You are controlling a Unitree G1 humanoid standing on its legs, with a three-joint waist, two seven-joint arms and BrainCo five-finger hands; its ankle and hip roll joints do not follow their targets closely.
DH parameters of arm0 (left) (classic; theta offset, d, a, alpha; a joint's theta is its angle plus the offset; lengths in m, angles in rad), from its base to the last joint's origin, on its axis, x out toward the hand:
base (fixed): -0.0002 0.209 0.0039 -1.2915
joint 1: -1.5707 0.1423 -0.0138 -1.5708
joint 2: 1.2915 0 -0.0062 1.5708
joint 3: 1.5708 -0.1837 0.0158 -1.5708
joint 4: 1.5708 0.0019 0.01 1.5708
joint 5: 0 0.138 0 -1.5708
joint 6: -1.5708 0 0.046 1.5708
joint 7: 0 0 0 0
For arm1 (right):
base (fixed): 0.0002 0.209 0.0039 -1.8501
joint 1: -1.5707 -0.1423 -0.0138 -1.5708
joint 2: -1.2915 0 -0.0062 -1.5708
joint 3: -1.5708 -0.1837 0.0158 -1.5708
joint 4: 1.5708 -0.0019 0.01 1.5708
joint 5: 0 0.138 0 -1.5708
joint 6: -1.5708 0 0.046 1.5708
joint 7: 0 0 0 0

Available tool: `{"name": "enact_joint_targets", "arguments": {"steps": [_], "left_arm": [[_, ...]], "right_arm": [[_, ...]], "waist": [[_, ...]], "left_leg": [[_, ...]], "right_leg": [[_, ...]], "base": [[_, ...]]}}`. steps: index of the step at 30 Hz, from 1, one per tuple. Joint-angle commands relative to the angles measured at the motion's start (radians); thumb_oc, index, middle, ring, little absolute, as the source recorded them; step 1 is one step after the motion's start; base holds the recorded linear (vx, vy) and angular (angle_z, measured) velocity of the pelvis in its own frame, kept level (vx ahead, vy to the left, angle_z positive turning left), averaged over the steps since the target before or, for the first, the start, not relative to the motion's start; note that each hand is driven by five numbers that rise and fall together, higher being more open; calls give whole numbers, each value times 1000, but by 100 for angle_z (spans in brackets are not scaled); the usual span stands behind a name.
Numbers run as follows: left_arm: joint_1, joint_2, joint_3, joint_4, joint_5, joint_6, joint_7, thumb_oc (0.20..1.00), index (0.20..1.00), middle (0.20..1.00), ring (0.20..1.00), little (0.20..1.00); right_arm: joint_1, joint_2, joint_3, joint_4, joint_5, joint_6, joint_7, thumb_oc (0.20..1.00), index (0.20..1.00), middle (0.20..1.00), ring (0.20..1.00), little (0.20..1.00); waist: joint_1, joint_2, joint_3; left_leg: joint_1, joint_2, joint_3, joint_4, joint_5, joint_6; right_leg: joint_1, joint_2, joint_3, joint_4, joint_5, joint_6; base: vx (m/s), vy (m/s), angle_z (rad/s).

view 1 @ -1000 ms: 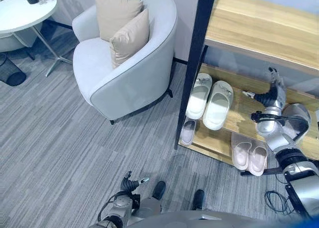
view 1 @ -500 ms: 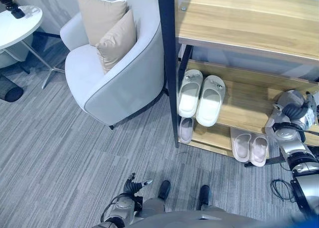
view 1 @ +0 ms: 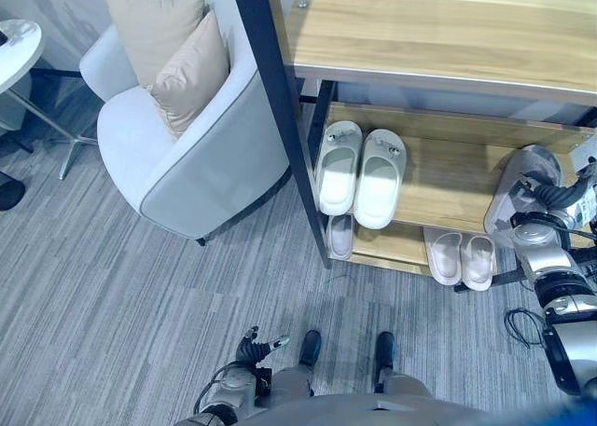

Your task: Arrange the slippers neatly on the shoe rack.

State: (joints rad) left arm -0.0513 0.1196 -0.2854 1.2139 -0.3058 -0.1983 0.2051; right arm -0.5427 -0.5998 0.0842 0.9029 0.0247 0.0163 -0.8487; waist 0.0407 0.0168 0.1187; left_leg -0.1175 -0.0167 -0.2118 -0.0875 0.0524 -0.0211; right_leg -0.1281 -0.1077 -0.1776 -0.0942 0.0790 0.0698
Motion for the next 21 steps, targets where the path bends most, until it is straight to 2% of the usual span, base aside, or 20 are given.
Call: {"name": "enact_joint_targets", "arguments": {"steps": [1,12,16,17,21], "left_arm": [[0,-27,-50,78,-23,12,16,1000,1000,1000,1000,1000],[-24,-17,-33,78,-33,27,22,1000,1000,1000,1000,1000],[-29,-16,-27,77,-42,31,23,1000,1000,1000,1000,1000],[-39,-14,-24,73,-54,32,23,1000,1000,1000,1000,1000],[-44,-14,-29,71,-61,29,25,1000,1000,1000,1000,1000]], "right_arm": [[-17,-18,-19,14,-31,5,-36,1000,1000,1000,1000,1000],[-28,-6,-20,7,-13,82,-4,1000,1000,1000,1000,1000],[-54,-8,-11,0,-19,120,6,1000,1000,1000,1000,1000],[-77,-11,-1,9,-24,147,20,1000,1000,1000,1000,1000],[-113,-19,11,33,-26,152,25,1000,1000,1000,1000,1000]], "waist": [[2,-34,-25],[-10,-48,-8],[-10,-45,2],[-11,-41,14],[-10,-35,23]], "left_leg": [[-48,-16,31,0,-37,-22],[-63,-14,43,0,-36,-23],[-75,-15,49,0,-32,-23],[-88,-15,56,0,-29,-24],[-102,-17,62,0,-26,-25]], "right_leg": [[90,-37,-17,7,-85,67],[70,-37,-9,7,-80,66],[55,-38,-3,7,-75,66],[40,-40,1,7,-71,67],[24,-42,7,7,-68,69]], "base": [[0,0,0],[1,-5,0],[-4,-18,-8],[-15,-16,-5],[0,-6,-11]]}}
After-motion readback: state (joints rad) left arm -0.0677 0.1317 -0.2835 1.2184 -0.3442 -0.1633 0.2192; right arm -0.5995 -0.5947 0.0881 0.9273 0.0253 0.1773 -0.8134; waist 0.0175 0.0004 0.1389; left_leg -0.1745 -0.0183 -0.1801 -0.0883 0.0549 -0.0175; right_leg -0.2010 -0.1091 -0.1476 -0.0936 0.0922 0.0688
